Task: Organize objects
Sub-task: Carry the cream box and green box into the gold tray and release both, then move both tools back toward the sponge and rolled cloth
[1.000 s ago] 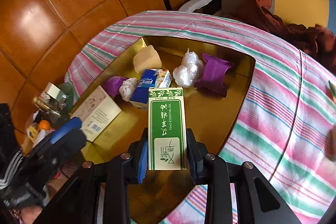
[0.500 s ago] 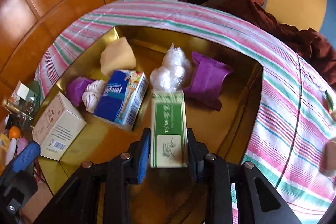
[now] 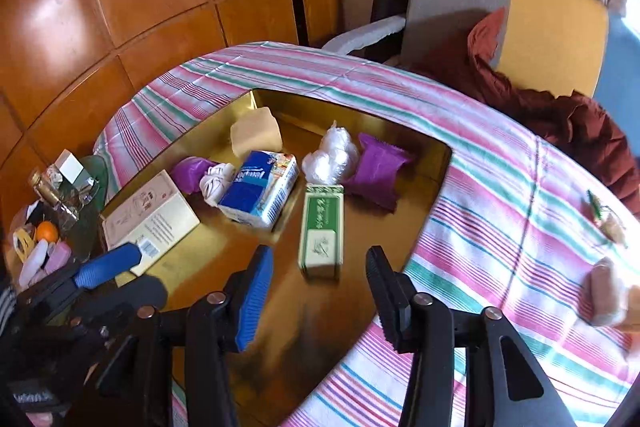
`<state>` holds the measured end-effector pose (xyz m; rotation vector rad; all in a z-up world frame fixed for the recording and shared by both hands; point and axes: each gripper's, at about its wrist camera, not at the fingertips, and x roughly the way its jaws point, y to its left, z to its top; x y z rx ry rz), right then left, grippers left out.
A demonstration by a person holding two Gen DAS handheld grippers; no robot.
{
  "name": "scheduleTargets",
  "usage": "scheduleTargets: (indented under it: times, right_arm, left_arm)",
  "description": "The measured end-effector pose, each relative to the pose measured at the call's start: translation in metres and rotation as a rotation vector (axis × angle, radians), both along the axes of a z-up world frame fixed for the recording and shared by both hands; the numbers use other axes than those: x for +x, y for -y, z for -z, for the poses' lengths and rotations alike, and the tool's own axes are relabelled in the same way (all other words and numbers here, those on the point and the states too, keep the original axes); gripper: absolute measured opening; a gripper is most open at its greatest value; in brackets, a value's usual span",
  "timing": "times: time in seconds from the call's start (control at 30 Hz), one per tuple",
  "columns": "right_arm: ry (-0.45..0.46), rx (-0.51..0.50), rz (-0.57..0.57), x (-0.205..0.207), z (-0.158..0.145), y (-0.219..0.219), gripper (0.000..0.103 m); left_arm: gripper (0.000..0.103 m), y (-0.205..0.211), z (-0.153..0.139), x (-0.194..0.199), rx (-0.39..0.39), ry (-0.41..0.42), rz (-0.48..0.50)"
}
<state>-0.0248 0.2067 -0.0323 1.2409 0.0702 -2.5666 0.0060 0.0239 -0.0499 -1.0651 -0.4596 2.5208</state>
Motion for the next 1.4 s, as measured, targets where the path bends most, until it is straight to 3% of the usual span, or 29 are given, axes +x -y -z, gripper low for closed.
scheduleTargets:
  times: [0.2, 0.57, 1.0, 1.23, 1.4]
  right_arm:
    - [-0.021, 0.055, 0.04, 0.028, -0.005, -0.029, 0.058]
    - [0.067, 0.107, 0.169, 0.06, 0.017, -0.119, 0.059]
    - [0.225, -0.011, 0.479, 0.098, 0.039, -0.275, 0.06]
    - [0.2, 0.019, 0.578, 0.105, 0.032, -0.324, 0.061]
    - [0.104, -0.014, 0.668, 0.085, 0.006, -0.357, 0.061]
  left_arm:
    - [0.073, -0.022, -0.004, 0.009, -0.029, -0.042, 0.094]
    - [0.073, -0.066, -0.011, 0.034, -0.083, -0.114, 0.282]
    - [0.073, -0.121, -0.012, 0.062, -0.109, -0.102, 0.447]
    - [0.073, -0.152, -0.004, 0.074, -0.153, -0.079, 0.539]
    - [0.073, -0.165, -0.003, 0.08, -0.171, -0.077, 0.573]
